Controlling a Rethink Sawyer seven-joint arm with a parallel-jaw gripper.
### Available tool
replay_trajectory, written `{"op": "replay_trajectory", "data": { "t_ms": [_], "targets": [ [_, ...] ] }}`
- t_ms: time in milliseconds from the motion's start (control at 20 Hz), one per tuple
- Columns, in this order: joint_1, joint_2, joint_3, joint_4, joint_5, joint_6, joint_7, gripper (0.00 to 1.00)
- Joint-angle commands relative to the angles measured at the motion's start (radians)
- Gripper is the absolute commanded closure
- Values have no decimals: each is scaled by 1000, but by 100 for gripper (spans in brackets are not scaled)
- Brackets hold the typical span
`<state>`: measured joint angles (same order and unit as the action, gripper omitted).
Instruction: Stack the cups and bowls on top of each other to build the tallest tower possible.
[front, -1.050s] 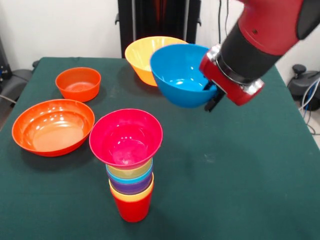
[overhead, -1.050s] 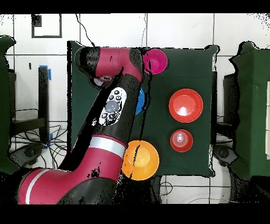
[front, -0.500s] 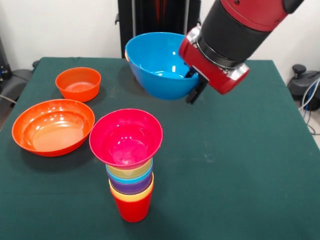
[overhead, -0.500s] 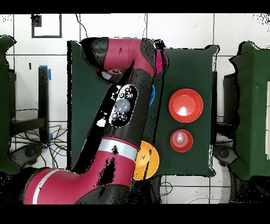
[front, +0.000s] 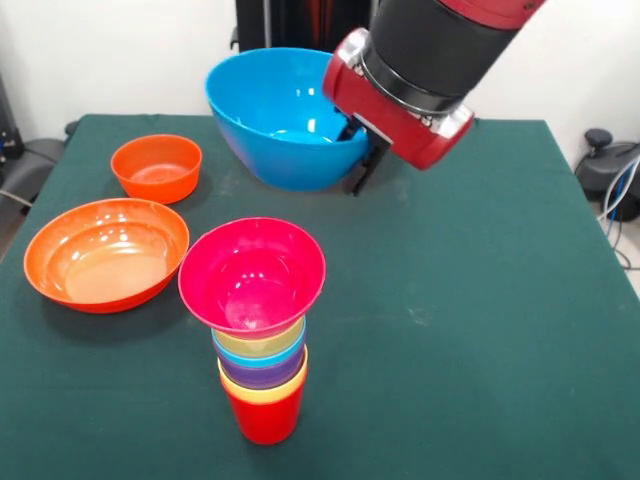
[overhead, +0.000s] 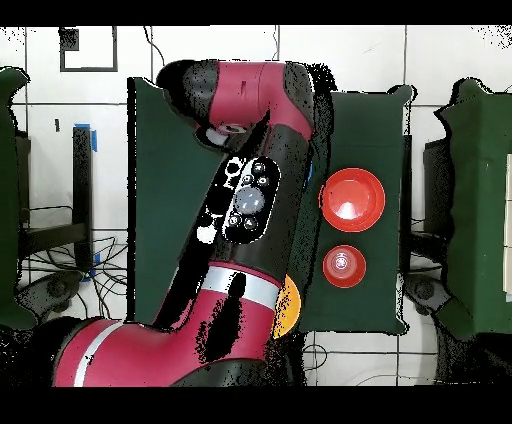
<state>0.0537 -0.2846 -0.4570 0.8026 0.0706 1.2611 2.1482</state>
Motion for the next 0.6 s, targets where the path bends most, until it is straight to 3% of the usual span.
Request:
{"op": "replay_trajectory", "data": {
  "t_ms": [50,300,600],
  "targets": [
    [-26,-42,143,-14,-71,145,-334,100],
    [-30,-51,133,-67,-78,226,-368,100],
    [-46,-12,117,-230,-80,352,-408,100]
  ]
}}
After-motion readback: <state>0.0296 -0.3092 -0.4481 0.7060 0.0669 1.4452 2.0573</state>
